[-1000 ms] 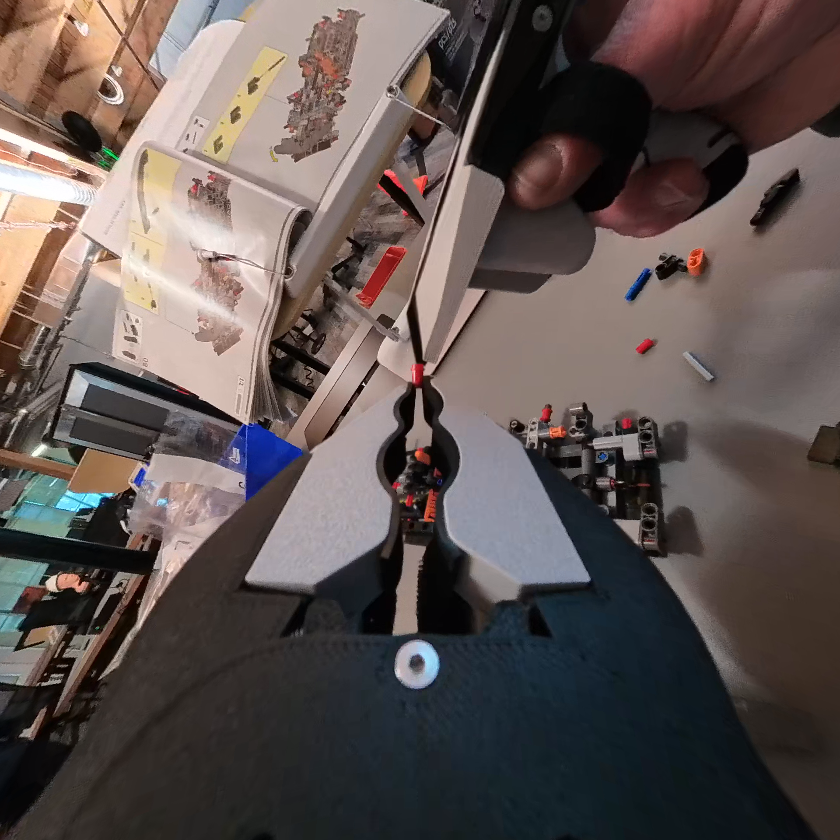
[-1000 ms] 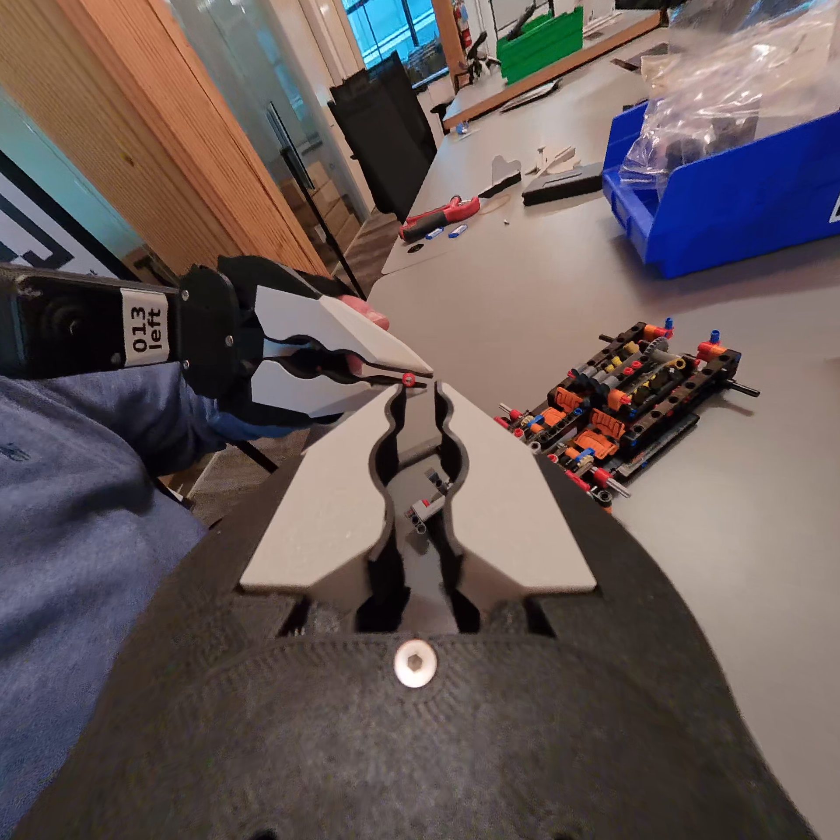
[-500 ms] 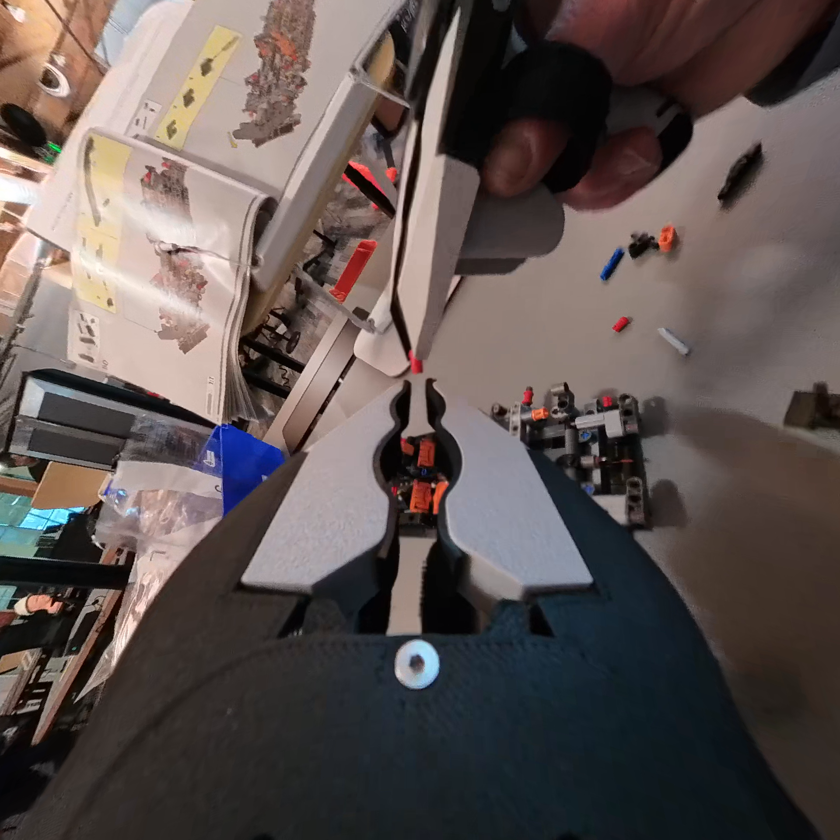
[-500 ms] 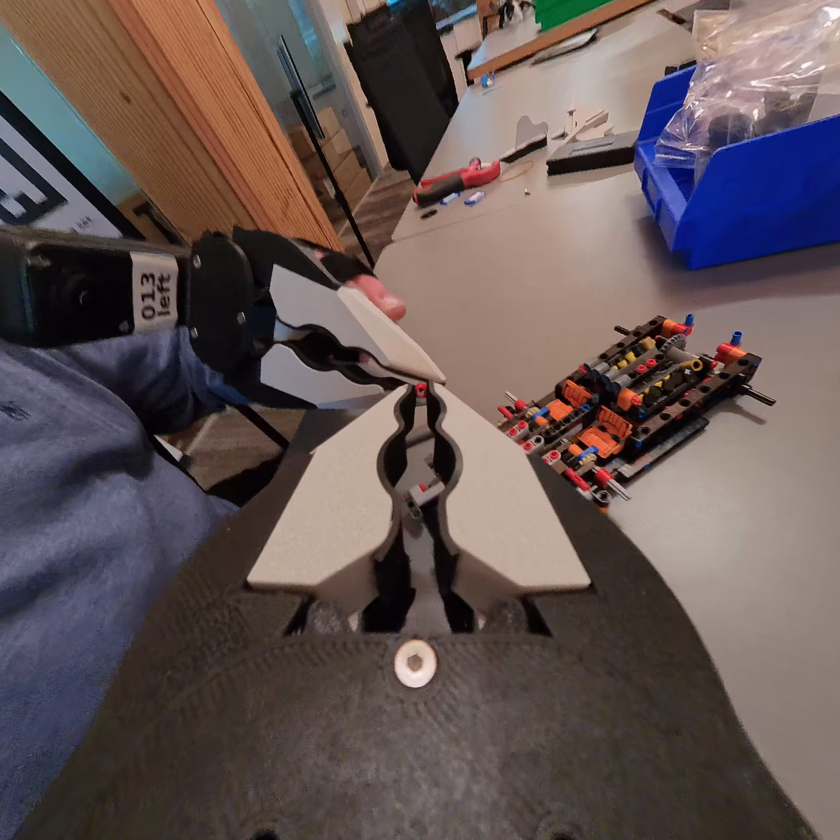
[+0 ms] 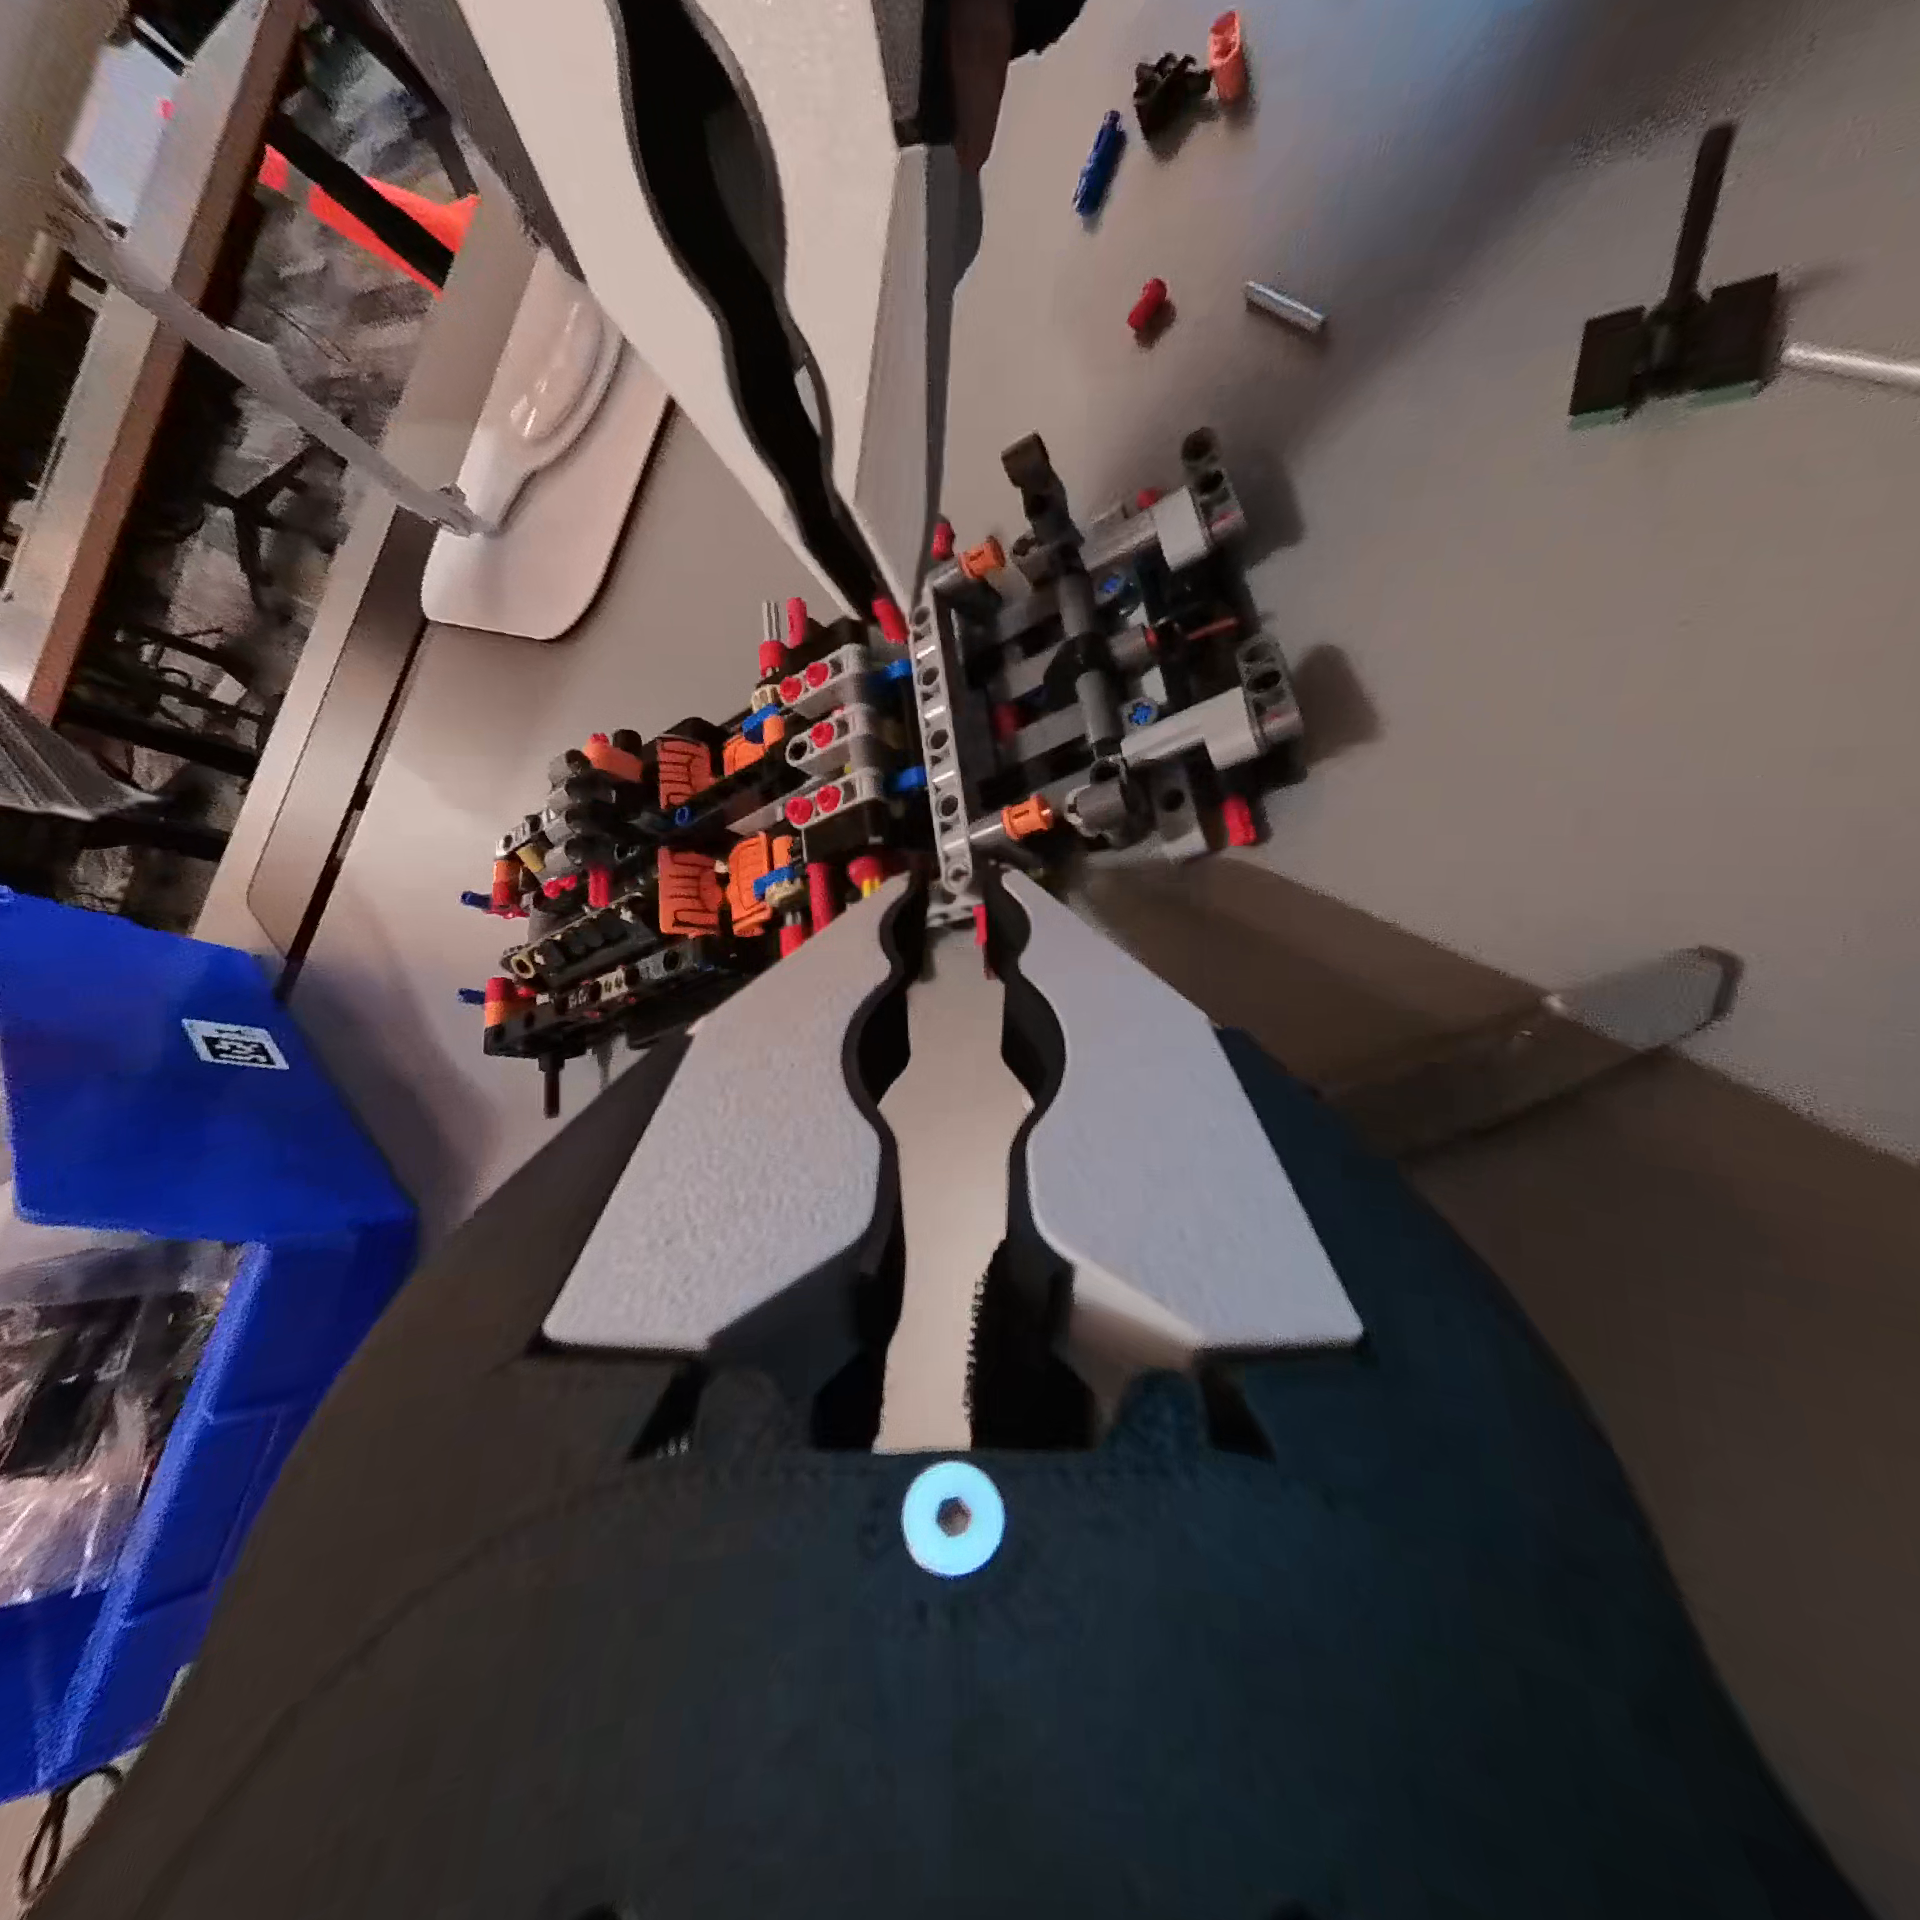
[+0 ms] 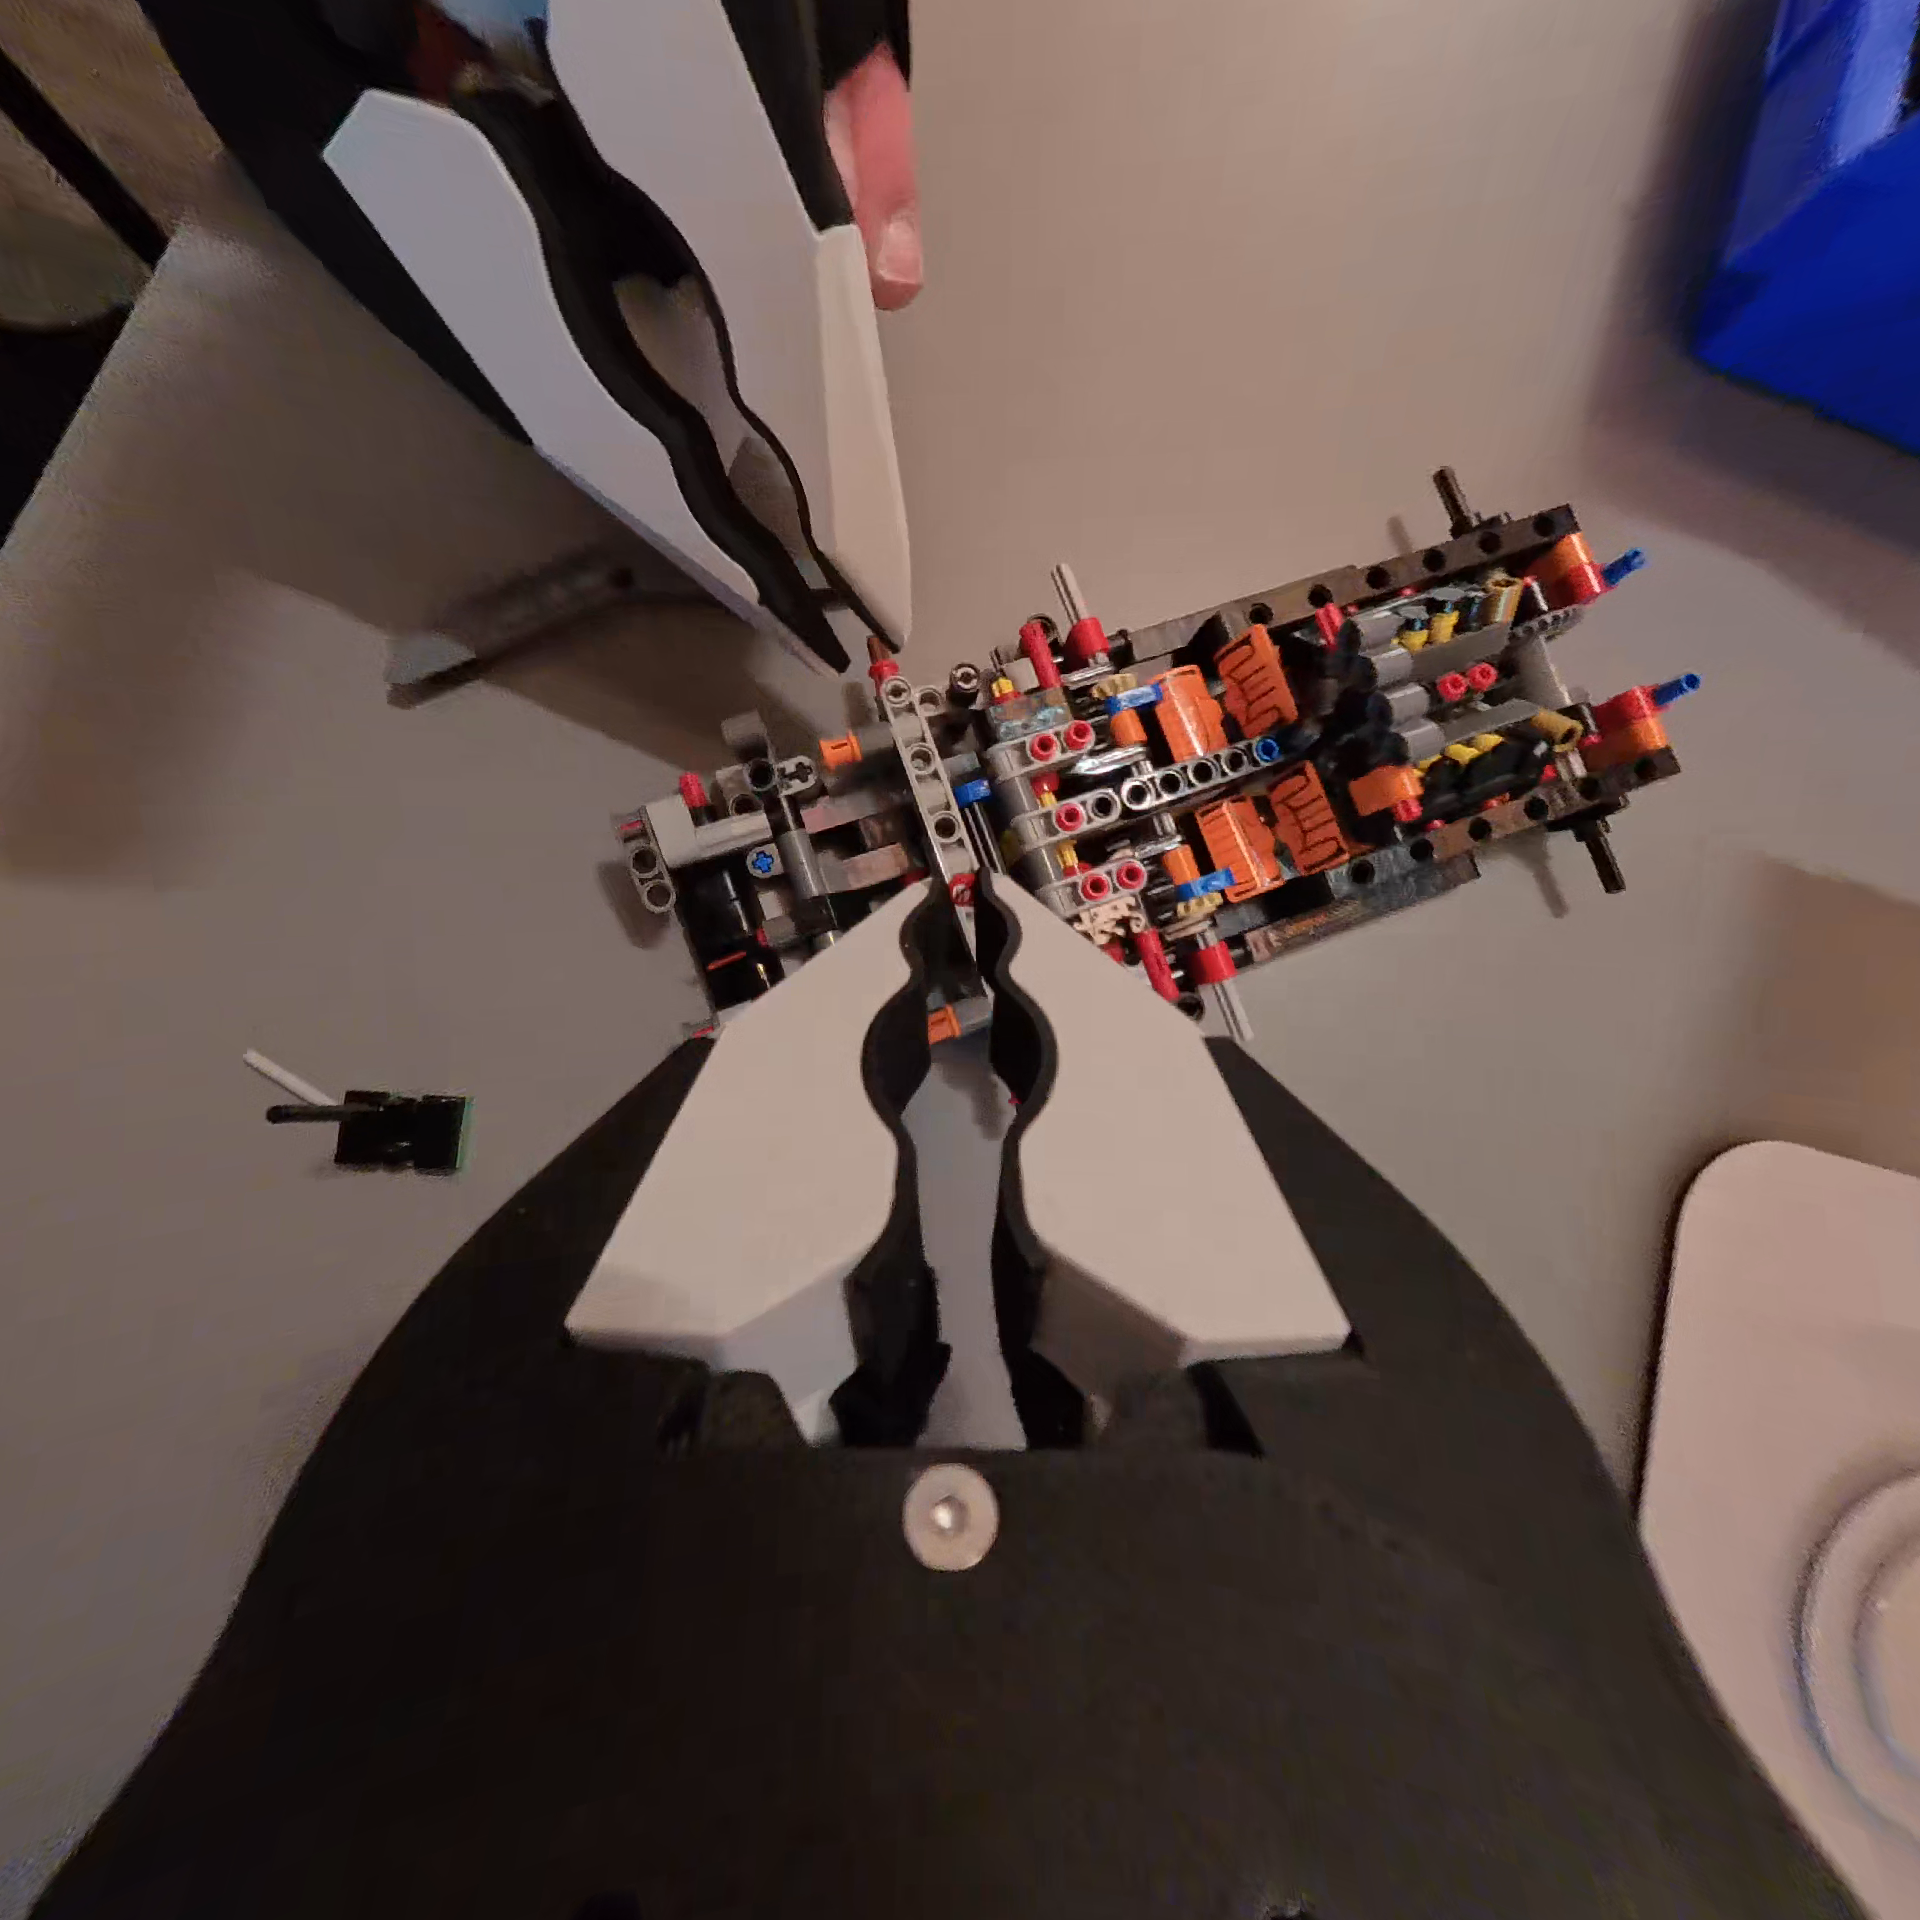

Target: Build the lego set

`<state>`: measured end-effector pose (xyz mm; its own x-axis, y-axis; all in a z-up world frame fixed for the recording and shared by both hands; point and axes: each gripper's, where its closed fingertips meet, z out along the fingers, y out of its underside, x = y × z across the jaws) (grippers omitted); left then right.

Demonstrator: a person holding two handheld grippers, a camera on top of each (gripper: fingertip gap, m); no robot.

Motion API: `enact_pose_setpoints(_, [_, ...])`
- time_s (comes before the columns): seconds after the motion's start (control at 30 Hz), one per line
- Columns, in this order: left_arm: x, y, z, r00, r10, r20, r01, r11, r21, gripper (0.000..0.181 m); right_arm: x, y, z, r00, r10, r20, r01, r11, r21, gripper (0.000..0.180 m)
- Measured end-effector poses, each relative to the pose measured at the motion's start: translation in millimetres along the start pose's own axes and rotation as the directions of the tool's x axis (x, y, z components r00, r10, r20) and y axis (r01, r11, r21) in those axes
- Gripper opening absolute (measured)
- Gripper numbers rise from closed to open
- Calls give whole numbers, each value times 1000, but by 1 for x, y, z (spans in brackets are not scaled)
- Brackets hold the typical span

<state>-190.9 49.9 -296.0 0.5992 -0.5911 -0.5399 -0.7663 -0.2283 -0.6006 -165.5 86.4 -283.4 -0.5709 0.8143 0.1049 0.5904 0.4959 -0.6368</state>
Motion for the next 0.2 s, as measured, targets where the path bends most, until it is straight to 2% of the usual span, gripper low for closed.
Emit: enact_pose_setpoints(0.2, [2, 11, 8, 1000, -16, -26, 16, 1000, 6, 11, 4, 9, 13, 999, -35, -5, 35, 996, -83, 2])
